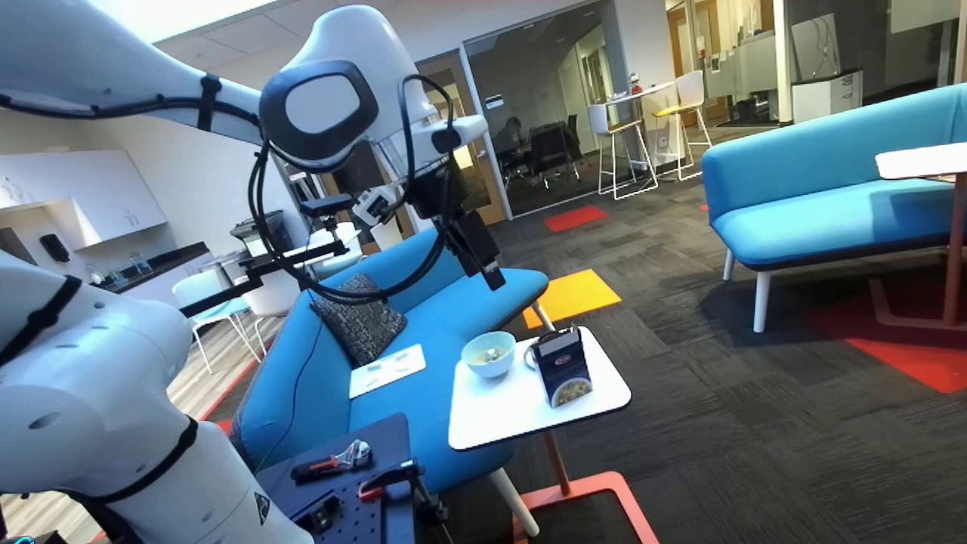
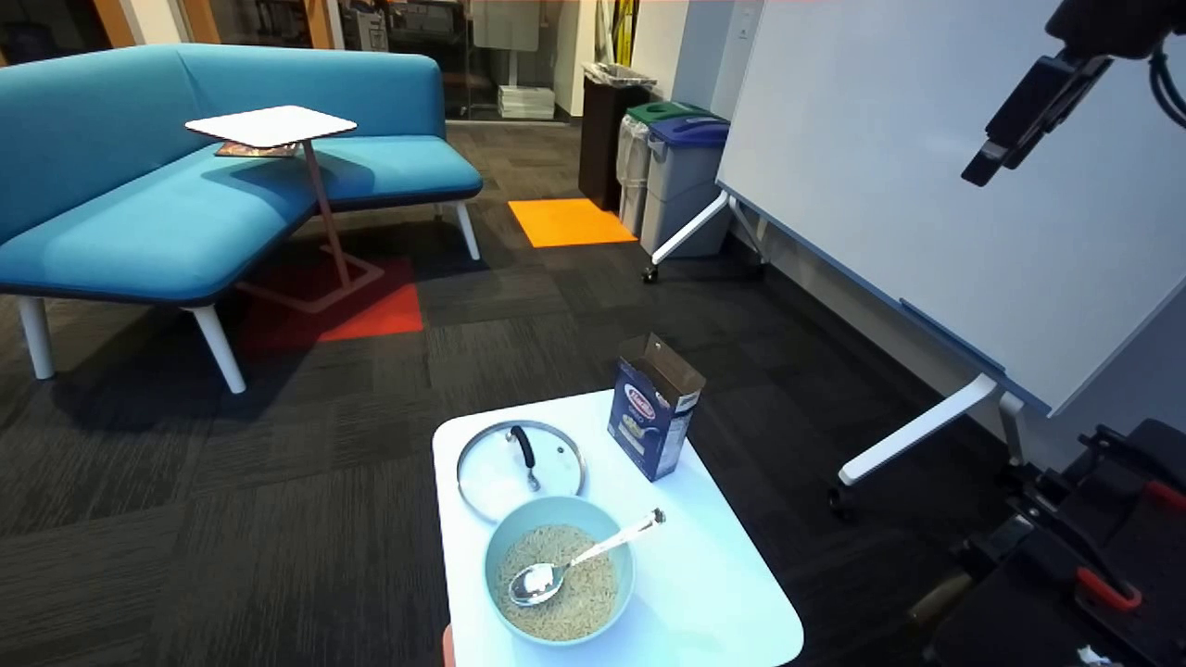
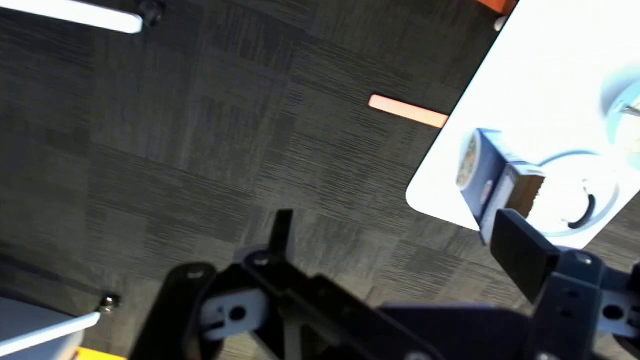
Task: Pick up the spoon from the bowl and put it in the box
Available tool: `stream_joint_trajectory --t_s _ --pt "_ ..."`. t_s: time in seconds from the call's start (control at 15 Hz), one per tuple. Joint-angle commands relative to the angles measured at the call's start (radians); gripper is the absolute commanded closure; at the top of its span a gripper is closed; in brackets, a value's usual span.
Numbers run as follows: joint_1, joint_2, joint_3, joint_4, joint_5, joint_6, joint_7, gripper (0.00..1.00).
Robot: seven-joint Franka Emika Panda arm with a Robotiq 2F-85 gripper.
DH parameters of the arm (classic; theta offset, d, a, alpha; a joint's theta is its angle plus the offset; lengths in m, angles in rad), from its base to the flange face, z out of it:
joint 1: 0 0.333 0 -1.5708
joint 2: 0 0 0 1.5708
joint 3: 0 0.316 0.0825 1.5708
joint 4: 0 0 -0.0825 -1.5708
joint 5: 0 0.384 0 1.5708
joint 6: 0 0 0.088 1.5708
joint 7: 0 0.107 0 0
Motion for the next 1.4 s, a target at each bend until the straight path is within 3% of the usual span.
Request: stream_joint_trajectory --t_s 0.0,0.13,0.2,0.53,0.67,0.73,1.13,1.33 --pt "0.117 0.05 0.005 0.018 0.124 0.074 -0.132 0.0" --pt "0.18 0.068 -0.006 0.03 0.191 0.069 -0.23 0.0" --pt "0.128 0.04 0.021 0.007 0.148 0.058 -0.149 0.0" --pt "0.126 0.046 0.027 0.008 0.155 0.059 -0.151 0.0" --pt "0.201 0.074 -0.009 0.01 0.226 0.119 -0.308 0.0" --pt "0.218 0.098 0.004 0.019 0.236 0.128 -0.338 0.0" --pt "0.42 0.412 0.057 0.148 0.466 0.313 -0.619 0.0" --pt "0.414 0.596 0.147 0.295 0.592 0.288 -0.803 0.0"
